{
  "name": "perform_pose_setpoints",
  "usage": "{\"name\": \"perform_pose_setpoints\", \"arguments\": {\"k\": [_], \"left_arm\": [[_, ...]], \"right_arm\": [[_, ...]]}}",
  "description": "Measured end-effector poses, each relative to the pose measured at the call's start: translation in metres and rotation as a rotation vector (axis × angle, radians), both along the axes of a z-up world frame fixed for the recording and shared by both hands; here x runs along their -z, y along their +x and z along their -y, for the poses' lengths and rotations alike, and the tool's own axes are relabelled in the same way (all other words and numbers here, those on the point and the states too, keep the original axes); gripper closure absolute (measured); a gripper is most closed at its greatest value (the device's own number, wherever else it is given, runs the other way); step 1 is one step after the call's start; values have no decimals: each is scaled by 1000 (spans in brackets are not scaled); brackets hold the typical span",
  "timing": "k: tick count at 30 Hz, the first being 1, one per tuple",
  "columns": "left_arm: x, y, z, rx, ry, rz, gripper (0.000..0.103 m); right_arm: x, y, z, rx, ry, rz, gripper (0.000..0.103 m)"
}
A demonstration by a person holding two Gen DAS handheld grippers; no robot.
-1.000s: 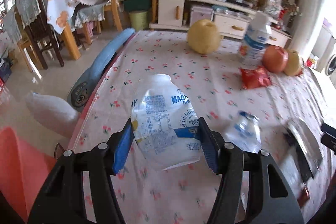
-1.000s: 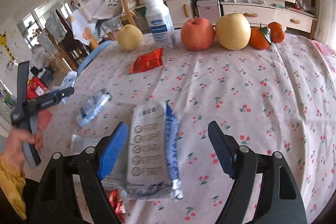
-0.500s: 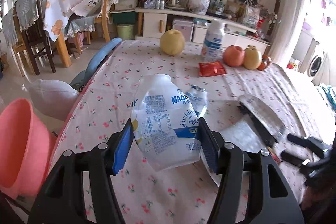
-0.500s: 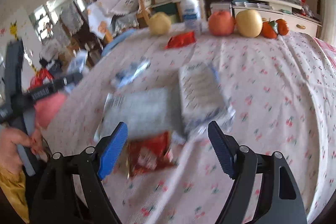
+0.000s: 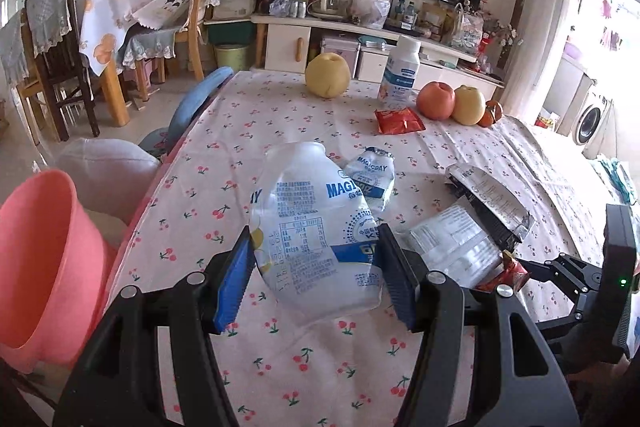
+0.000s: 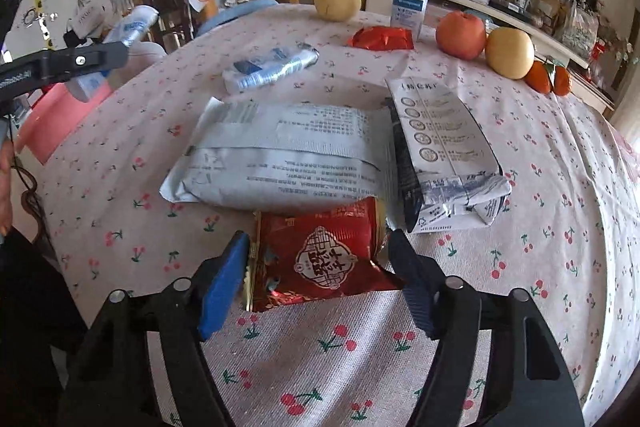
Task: Collect trash
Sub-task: 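Lift the milk bottle with the left gripper while the right gripper grasps a red snack wrapper, then drop the milk bottle and red wrapper into the pink bucket with both grippers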
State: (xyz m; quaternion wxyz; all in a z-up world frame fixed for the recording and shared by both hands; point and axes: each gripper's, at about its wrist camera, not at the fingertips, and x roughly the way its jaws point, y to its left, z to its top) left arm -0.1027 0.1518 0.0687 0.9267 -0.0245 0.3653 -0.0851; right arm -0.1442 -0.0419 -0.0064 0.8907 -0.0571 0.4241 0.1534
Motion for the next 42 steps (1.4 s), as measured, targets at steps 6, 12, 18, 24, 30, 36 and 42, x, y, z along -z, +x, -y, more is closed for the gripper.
{"name": "perform_pose_setpoints", "arguments": {"k": [6, 12, 18, 24, 30, 36, 42], "left_arm": [[-1, 0, -12, 1, -28, 0, 42], [-4, -1, -22, -6, -55, 5, 42], [-8, -2, -31, -12, -59, 19, 42], [-16, -5, -42, -29, -75, 40, 42], [-25, -7, -61, -73, -87, 69, 42], [-37, -12, -99, -163, -109, 104, 42], [-42, -17, -160, -321, -149, 122, 42]], "right_arm": [[1, -2, -3, 19, -23, 8, 38], [-1, -7, -6, 39, -35, 13, 49], [-2, -13, -9, 71, -40, 16, 54], [-14, -22, -10, 99, -7, 36, 55], [-36, -31, -26, 75, 12, 78, 55], [-66, -31, -72, -17, 41, 117, 55], [-96, -22, -151, -179, 78, 136, 55]]}}
